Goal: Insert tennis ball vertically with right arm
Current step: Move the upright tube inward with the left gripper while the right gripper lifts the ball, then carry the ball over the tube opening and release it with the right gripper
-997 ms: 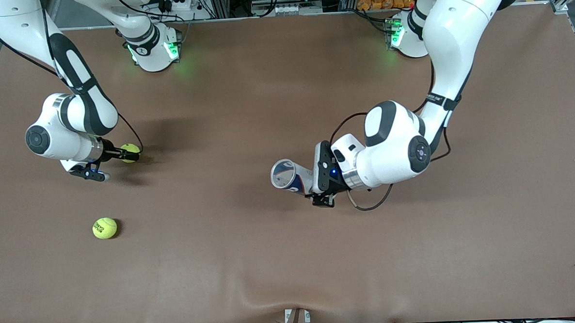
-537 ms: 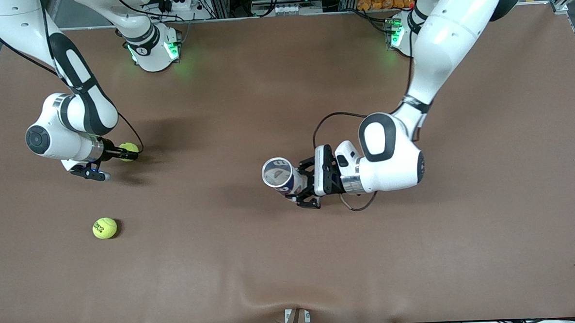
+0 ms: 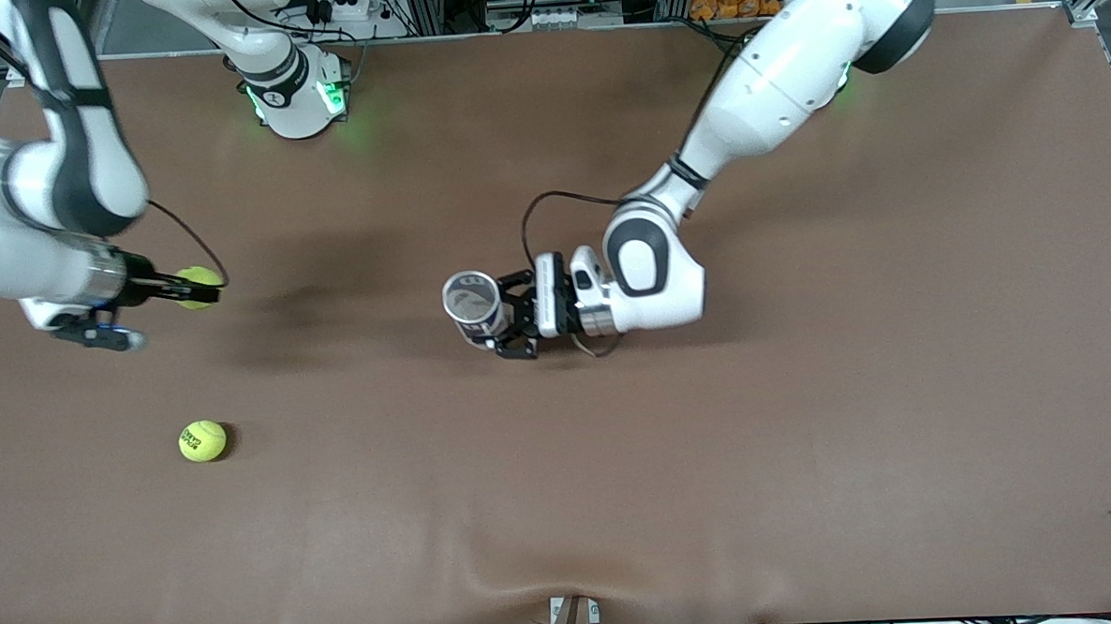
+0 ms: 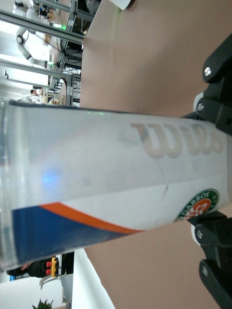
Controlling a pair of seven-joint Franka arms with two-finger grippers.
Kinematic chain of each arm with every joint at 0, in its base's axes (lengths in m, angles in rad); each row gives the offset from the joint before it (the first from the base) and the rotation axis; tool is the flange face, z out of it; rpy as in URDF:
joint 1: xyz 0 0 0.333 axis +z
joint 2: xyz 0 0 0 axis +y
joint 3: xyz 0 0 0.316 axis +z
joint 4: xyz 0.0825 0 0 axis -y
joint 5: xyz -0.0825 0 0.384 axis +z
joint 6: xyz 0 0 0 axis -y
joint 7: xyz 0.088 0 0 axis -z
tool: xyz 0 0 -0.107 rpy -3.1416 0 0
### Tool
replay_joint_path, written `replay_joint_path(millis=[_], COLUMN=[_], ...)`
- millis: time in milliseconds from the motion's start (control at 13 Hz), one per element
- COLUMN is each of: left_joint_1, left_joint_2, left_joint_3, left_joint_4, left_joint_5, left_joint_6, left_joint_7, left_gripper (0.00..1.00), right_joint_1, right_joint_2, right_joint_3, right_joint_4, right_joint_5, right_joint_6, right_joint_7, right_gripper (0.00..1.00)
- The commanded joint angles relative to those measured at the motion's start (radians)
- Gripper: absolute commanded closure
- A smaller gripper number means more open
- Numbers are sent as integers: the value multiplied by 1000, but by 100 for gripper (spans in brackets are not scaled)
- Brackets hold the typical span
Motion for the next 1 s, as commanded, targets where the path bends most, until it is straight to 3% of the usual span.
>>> replay_joint_path(millis=[0, 537, 920], left_joint_1=[-34, -32, -37], left_joint_2=[0, -13, -10], left_joint_3=[4, 4, 4], left_joint_4=[-37, -101, -103], left_joint_5=[-167, -161, -163], left_joint_6=[31, 106, 120], left_joint_7=[120, 171, 179], left_gripper=[35, 34, 32], right_joint_1=[44, 319, 494], right_joint_2=[21, 38, 99], right_joint_3=[2, 2, 2], right_joint_4=[187, 322, 368], right_joint_5=[15, 37, 78], right_joint_6=[-125, -131, -32], right_joint_7=[22, 457, 733], right_gripper=[52, 52, 53])
